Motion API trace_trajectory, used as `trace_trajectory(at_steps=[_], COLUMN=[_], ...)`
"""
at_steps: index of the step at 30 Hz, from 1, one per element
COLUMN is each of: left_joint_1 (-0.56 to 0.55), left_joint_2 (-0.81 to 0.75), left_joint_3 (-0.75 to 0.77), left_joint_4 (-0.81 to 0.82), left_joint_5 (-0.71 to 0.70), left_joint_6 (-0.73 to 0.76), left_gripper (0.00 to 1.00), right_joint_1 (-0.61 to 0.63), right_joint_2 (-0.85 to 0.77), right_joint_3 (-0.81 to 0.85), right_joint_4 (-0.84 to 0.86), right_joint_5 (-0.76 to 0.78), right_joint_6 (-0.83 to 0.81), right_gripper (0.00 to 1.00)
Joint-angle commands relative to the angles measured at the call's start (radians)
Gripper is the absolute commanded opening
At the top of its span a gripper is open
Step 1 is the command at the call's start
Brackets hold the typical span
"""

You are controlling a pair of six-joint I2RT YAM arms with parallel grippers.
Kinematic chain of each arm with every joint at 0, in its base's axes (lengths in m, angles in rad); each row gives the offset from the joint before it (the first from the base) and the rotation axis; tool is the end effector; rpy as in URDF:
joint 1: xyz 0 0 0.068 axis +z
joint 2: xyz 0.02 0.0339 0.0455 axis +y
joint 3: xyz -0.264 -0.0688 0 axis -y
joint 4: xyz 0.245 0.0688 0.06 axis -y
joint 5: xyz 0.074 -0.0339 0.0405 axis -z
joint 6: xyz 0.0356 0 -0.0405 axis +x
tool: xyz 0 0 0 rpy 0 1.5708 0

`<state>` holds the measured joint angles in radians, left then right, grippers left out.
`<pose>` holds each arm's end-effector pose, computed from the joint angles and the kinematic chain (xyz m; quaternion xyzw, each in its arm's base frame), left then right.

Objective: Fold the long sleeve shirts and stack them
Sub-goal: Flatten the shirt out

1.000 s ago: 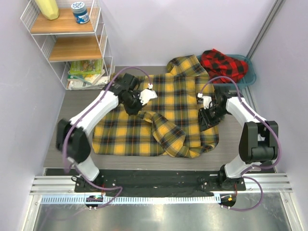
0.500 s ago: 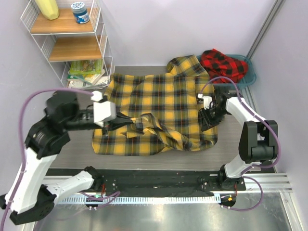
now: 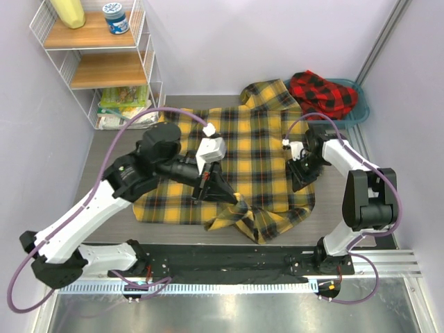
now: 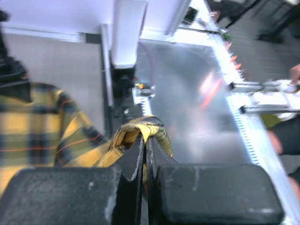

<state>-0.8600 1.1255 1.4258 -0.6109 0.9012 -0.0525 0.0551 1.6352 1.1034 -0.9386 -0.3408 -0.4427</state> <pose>0.1185 -0.1804 0.4522 0.5217 0.5680 -0.5496 0.3211 0.2883 0.0278 0.1974 -0.2507 0.9518 0.1567 0.0811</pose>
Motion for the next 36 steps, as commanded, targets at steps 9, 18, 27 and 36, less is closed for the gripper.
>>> trace_trajectory(at_steps=[9, 18, 27, 36], left_joint_1=[-0.053, 0.183, 0.420, 0.591], left_joint_2=[0.060, -0.004, 0.078, 0.485], left_joint_3=[0.125, -0.292, -0.436, -0.390], left_joint_4=[0.234, -0.079, -0.100, -0.052], left_joint_5=[-0.101, -0.527, -0.718, -0.840], left_joint_6=[-0.236, 0.205, 0.555, 0.701], left_gripper=[0.00, 0.00, 0.49, 0.37], right_joint_1=[0.163, 0.175, 0.176, 0.177], right_joint_2=[-0.103, -0.061, -0.091, 0.031], right_joint_3=[0.007, -0.040, 0.004, -0.106], right_joint_4=[-0.012, -0.016, 0.006, 0.145], right_joint_5=[-0.021, 0.075, 0.138, 0.315], right_joint_6=[0.005, -0.027, -0.050, -0.131], right_gripper=[0.29, 0.29, 0.29, 0.29])
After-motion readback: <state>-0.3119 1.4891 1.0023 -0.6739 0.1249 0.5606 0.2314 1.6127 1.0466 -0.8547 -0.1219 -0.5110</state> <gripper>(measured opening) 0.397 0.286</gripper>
